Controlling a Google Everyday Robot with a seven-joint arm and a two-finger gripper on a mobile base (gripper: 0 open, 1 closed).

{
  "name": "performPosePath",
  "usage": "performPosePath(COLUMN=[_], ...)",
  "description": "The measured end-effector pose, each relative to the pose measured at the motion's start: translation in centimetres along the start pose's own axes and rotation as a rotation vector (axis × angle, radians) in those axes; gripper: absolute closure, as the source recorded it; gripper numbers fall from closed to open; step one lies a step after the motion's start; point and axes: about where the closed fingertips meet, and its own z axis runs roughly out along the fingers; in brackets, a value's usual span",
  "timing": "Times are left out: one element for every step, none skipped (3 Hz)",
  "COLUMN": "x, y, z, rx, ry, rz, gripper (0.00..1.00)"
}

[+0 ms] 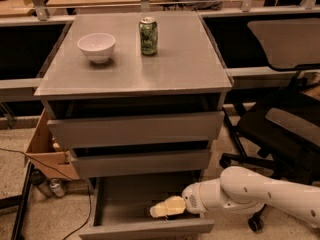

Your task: Pick pepsi can from bottom drawer and place on counter

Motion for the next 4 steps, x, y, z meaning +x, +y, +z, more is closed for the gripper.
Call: performPosePath(x=[1.3, 2.3, 2.2, 1.5], y=[-3.2, -5.9, -5.9, -6.5], z=[0.7, 1.8, 2.0, 3.6], rx=[-0.054, -0.136, -0.134, -0.115], ry=[0.052, 0.122, 0.128, 0.177], rz=[0.038, 0.071, 0.081, 0.157], gripper=[0.00, 0.00, 0.00, 0.00])
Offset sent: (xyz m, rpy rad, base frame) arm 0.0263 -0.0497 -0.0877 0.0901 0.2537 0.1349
